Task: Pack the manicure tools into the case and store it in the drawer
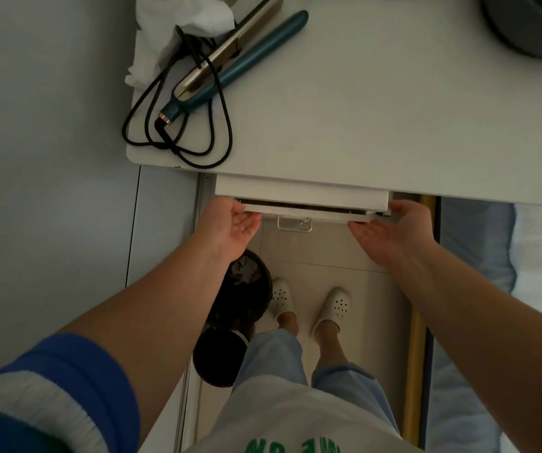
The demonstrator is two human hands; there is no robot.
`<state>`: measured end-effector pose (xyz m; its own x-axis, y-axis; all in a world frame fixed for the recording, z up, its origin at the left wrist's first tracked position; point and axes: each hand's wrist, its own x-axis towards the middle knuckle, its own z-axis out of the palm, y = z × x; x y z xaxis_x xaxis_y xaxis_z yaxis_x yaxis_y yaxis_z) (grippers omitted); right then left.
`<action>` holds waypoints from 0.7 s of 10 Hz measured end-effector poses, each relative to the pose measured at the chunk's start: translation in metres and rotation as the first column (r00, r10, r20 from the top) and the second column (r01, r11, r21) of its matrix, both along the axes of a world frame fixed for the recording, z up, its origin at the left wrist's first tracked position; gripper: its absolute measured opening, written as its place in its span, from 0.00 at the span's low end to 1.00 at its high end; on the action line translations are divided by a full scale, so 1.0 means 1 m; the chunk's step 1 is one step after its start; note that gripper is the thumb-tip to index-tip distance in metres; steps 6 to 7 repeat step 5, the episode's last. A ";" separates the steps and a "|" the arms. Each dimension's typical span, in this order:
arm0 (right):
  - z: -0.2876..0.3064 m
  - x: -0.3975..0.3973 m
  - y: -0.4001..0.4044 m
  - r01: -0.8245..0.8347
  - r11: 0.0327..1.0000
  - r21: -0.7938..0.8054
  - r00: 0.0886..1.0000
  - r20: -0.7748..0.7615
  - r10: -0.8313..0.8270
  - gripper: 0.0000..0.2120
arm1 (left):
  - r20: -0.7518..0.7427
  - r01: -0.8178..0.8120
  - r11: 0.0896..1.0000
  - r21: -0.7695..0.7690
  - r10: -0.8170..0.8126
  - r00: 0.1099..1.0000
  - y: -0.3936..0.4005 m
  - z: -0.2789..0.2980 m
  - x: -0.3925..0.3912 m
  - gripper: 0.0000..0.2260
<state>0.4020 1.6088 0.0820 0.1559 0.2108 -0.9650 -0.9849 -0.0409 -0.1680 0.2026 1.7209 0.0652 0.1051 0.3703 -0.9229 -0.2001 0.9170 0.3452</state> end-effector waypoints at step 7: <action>-0.003 -0.002 -0.015 -0.159 0.987 0.036 0.979 0.139 0.152 0.26 | -0.124 0.104 0.985 0.139 -0.087 0.988 -0.010 0.009 0.008 0.06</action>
